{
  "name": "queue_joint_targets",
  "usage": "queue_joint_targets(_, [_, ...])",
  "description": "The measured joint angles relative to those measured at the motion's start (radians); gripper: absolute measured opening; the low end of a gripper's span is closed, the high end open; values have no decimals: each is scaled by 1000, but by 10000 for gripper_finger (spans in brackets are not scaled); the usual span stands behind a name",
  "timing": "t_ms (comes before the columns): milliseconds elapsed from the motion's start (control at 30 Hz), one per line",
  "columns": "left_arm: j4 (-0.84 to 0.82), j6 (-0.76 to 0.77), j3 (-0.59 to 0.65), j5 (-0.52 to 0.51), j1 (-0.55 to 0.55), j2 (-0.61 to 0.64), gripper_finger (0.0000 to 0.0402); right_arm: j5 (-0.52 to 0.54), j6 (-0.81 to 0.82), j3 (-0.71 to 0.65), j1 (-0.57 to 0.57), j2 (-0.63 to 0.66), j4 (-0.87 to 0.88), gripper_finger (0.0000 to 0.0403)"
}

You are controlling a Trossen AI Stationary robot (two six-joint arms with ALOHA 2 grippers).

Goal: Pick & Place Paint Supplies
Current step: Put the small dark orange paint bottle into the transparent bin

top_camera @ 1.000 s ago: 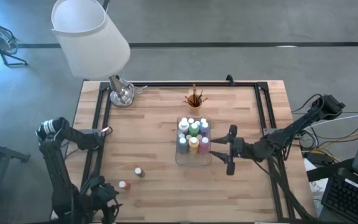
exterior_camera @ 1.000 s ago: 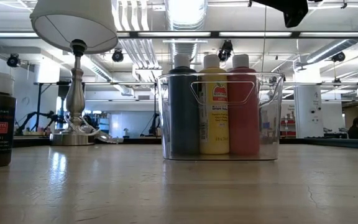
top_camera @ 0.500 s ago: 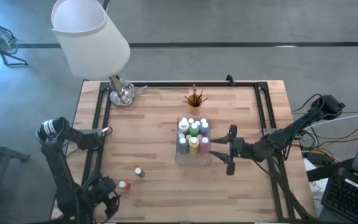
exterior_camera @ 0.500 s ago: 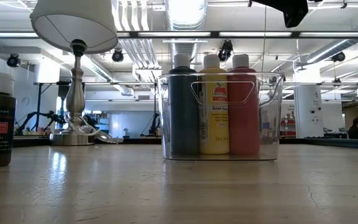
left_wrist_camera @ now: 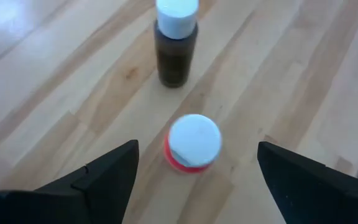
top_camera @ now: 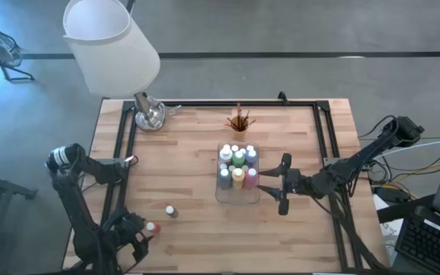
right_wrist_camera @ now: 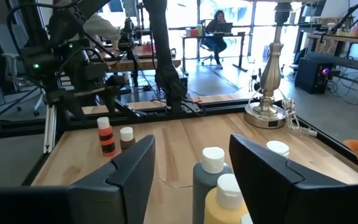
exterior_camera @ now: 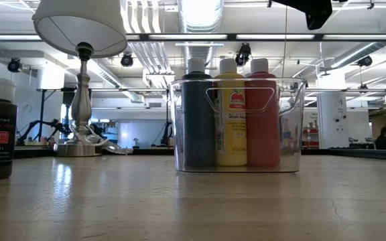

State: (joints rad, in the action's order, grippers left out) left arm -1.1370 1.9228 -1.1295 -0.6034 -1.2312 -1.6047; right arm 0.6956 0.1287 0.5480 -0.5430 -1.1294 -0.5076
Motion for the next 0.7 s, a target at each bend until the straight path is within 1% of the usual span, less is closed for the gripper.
queue_joint_targets(167, [6, 0, 44, -1, 13, 0, 328, 0, 2, 0, 0, 0, 0, 205])
queue_joint_targets(500, [12, -10, 88, -26, 30, 0, 327, 0, -1, 0, 0, 0, 0, 181])
queue_joint_targets(600, [21, -22, 88, -25, 30, 0, 317, 0, -1, 0, 0, 0, 0, 174])
queue_joint_targets(700, [39, -40, 88, -24, 30, 0, 293, 0, -1, 0, 0, 0, 0, 166])
